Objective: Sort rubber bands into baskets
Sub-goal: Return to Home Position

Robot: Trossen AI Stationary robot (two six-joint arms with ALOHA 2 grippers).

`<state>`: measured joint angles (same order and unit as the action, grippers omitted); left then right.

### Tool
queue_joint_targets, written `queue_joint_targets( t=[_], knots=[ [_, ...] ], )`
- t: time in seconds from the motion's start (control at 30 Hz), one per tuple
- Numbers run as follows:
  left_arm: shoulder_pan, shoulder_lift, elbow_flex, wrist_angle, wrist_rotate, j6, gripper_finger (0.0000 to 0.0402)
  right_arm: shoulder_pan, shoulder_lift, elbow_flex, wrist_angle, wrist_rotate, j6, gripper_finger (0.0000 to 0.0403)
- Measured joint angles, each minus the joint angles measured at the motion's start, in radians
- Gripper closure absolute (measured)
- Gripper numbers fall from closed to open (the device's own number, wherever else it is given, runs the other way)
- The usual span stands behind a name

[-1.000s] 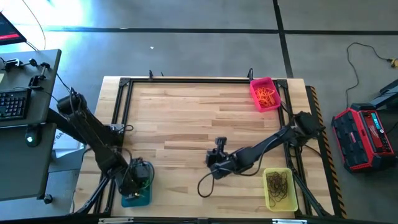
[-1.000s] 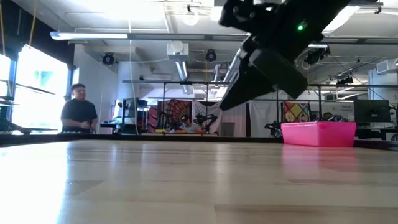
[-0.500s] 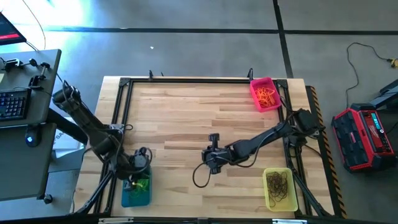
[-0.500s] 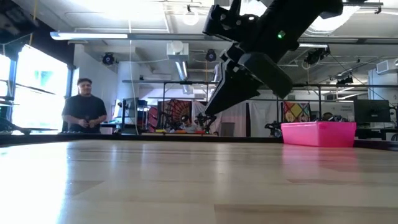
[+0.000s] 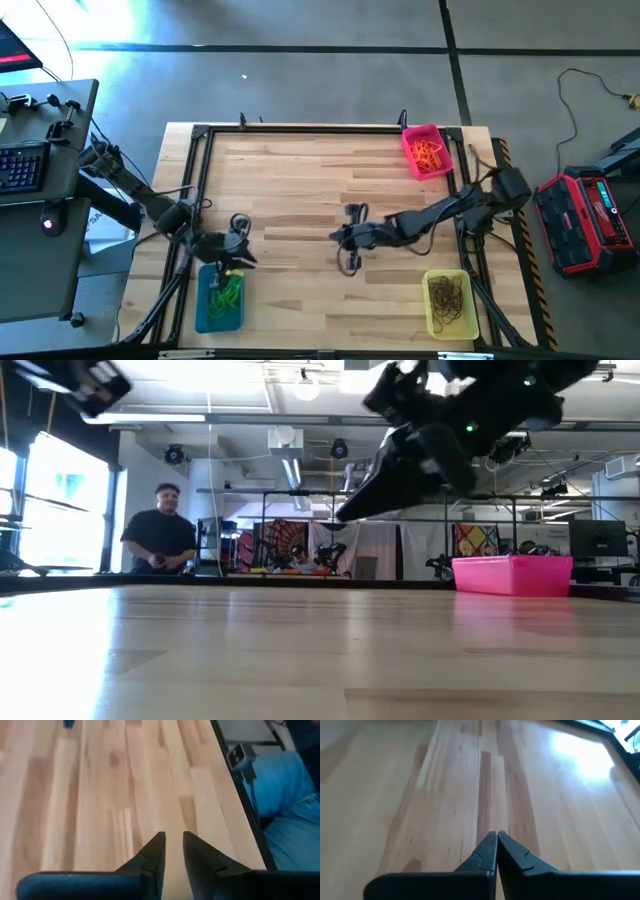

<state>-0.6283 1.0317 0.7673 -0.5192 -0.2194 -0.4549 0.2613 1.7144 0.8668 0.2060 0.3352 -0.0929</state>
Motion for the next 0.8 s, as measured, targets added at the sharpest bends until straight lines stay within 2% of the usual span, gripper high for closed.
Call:
queue_joint_targets(
  t=[0.17, 0.5, 0.8],
  knots=[
    [0.097, -0.002, 0.000, 0.082, 0.042, 0.148, 0.0361, -0.024, -0.147, -0.148, 0.111, -0.040, -0.017, 0.0403],
    [0.315, -0.002, 0.000, 0.232, 0.162, 0.385, 0.0386, -0.085, -0.466, -0.373, 0.129, -0.061, -0.004, 0.0403],
    [0.496, 0.007, -0.002, 0.395, 0.272, 0.521, 0.0388, -0.229, -0.742, -0.517, 0.114, -0.205, 0.003, 0.0403]
  ],
)
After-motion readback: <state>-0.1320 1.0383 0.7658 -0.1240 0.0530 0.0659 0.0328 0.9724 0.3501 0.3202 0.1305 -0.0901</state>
